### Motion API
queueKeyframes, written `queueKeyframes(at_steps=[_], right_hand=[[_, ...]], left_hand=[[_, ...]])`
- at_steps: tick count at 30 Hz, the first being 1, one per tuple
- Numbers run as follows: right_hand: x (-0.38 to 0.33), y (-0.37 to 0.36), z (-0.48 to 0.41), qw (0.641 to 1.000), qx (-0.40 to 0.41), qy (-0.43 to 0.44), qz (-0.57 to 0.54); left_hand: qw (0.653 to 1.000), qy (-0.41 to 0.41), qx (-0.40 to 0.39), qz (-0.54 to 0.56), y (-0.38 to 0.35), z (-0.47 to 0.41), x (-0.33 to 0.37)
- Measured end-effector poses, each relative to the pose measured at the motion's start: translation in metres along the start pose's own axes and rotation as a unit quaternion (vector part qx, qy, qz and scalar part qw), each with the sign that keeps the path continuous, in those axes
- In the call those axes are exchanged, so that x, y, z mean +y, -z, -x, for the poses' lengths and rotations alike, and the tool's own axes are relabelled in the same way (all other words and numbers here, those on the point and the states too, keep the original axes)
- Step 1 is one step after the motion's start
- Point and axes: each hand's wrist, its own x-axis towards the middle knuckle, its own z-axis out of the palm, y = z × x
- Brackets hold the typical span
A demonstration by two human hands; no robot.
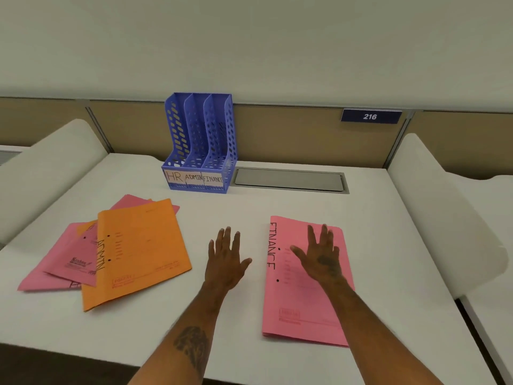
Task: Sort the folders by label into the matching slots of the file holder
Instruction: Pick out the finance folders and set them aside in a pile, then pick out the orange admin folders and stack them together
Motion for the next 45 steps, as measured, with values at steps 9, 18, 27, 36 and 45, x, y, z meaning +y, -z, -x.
queueKeyframes(at_steps=[9, 18, 27, 36, 45], right_hand=[[-0.118, -0.021, 0.004, 0.997, 0.003, 0.081, 0.003], [-0.252, -0.070, 0.019, 0.996, 0.000, 0.086, -0.005], [-0.340, -0.109, 0.024, 0.994, -0.018, 0.102, 0.017], [-0.372, -0.131, -0.017, 0.992, -0.044, 0.116, 0.036], [-0.388, -0.158, -0.063, 0.985, -0.116, 0.130, 0.017]], left_hand=[[0.997, 0.062, 0.032, -0.037, 0.036, 0.034, -0.119], [0.994, 0.097, 0.032, -0.042, 0.060, 0.075, -0.270], [0.993, 0.113, 0.027, -0.019, 0.067, 0.080, -0.355], [0.993, 0.121, 0.007, -0.017, 0.052, 0.047, -0.381], [0.988, 0.146, -0.041, -0.008, 0.033, 0.012, -0.390]])
